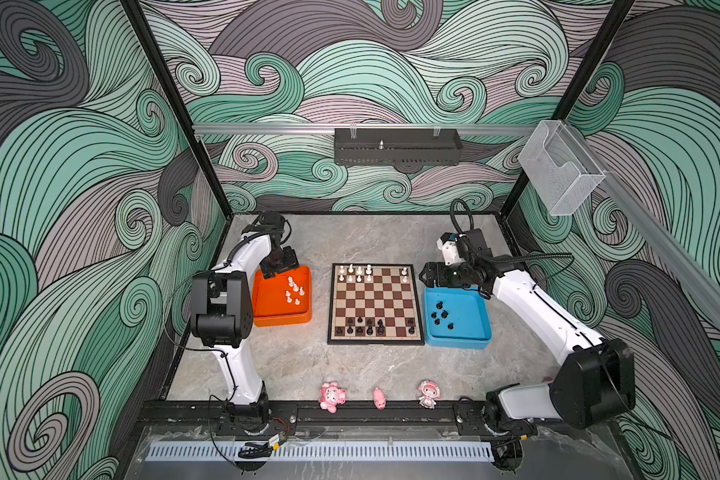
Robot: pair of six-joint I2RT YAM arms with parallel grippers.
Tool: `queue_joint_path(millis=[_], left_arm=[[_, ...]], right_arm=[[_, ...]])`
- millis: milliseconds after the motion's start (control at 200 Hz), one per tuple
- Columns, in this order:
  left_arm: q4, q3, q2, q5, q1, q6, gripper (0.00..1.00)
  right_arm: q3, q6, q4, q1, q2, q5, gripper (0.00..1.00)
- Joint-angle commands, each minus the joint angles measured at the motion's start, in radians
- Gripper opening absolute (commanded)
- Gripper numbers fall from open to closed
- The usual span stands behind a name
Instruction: Set up the chess pieces on the board
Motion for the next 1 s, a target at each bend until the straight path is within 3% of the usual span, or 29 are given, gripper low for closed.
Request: queue_joint_path(millis=[0, 996], left_arm=[[-0.032, 0.001, 0.023, 0.005, -0.007, 0.013, 0.68], [-0.051, 0.02, 0.104, -0.007, -0.039, 0.06, 0.48]], right_arm=[[-0.016, -0.014, 0.008, -0.008, 0.018, -0.022, 0.88], [-0.033, -0.015, 0.017, -0.03, 0.041, -0.05, 0.83]])
